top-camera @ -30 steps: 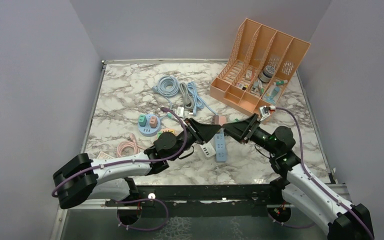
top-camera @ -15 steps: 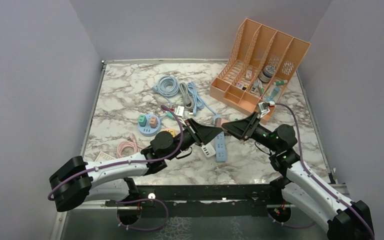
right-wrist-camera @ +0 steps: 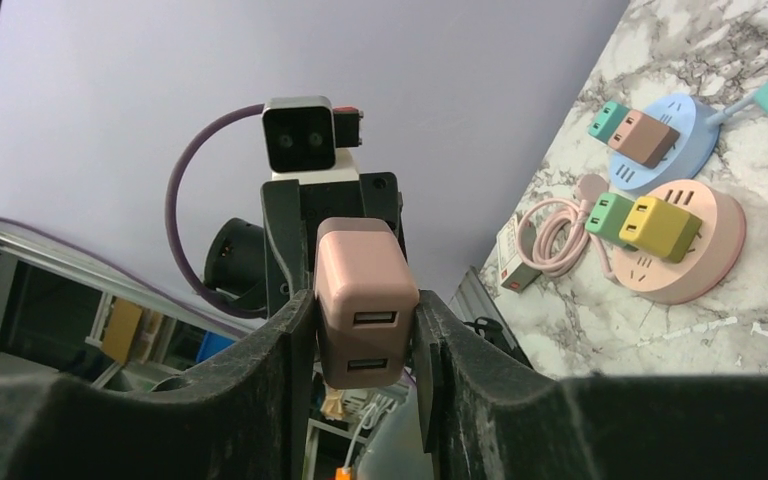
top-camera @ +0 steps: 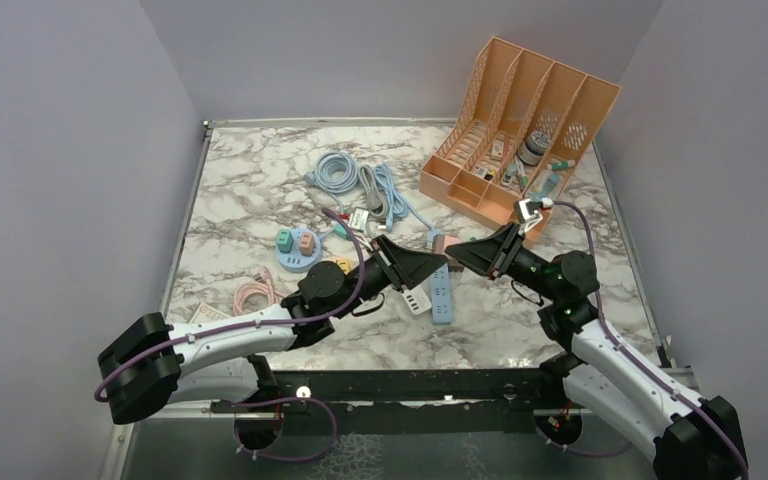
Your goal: Insert the plug
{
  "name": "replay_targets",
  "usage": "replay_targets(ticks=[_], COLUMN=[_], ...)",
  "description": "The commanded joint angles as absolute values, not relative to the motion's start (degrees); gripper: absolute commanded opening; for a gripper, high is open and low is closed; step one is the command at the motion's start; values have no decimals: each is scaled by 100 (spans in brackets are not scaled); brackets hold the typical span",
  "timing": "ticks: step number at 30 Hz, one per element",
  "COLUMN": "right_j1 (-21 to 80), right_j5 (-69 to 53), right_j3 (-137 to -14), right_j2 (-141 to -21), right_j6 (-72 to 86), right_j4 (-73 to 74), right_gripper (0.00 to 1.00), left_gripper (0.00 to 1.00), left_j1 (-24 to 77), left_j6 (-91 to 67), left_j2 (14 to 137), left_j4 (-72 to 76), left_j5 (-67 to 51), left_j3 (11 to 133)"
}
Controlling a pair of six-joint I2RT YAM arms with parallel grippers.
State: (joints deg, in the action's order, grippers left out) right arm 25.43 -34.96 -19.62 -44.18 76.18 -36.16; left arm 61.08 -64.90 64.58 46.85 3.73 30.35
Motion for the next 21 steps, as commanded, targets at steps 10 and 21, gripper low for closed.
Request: replay_targets(ticks=[10, 21], right_j1=[2584, 2584], right_j5=[-3909, -3235], right_j3=[-2094, -2585], right_j2=[-4695, -4167], right_j6=[7850, 6337], right_j4=[-4277, -1599], right_gripper=[3, 1], left_gripper=[26, 76], left_j1=[6028, 5506], left_j6=[-6675, -6059], left_j2=[6469, 5783], left_j4=[4742, 3026], left_j5=[27, 165], left_j3=[3235, 3039])
